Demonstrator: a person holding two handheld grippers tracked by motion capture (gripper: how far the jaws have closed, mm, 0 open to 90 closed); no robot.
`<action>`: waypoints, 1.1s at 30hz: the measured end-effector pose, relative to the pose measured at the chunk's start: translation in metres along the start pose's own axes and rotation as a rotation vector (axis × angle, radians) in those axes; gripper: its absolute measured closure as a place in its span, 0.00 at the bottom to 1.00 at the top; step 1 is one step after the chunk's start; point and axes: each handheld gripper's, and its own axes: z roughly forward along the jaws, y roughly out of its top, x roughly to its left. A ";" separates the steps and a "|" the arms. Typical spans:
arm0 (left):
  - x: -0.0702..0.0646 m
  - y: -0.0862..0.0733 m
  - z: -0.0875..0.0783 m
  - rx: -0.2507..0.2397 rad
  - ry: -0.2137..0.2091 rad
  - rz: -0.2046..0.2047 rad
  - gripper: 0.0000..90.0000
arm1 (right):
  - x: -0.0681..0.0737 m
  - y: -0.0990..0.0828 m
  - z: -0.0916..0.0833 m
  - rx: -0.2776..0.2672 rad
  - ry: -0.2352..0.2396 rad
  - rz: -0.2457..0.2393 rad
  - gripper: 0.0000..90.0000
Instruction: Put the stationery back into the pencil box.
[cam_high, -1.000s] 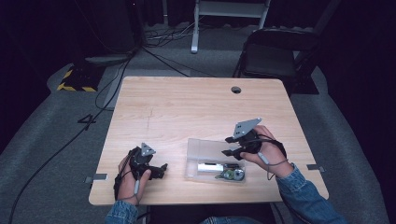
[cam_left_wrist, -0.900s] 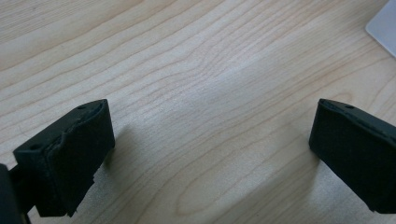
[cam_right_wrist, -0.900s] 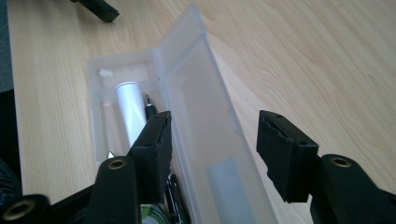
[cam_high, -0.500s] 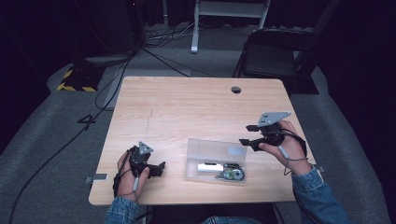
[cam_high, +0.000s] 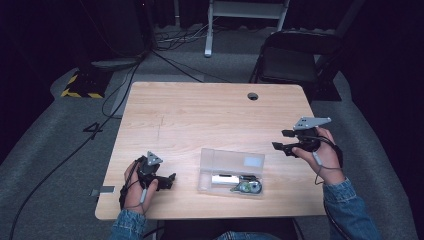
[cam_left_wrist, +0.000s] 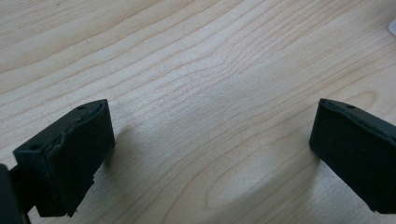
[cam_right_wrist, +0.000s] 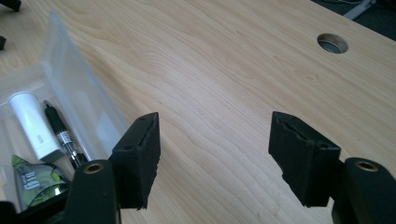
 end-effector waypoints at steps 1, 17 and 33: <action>0.000 0.000 0.000 -0.001 -0.001 -0.001 0.00 | -0.002 -0.002 0.001 -0.002 -0.007 0.002 0.39; 0.000 0.000 0.000 -0.001 -0.002 0.000 0.00 | -0.026 -0.039 0.023 0.000 -0.063 0.065 0.39; 0.000 0.000 0.000 0.000 0.000 0.000 0.00 | -0.043 -0.079 0.062 0.058 -0.075 0.140 0.37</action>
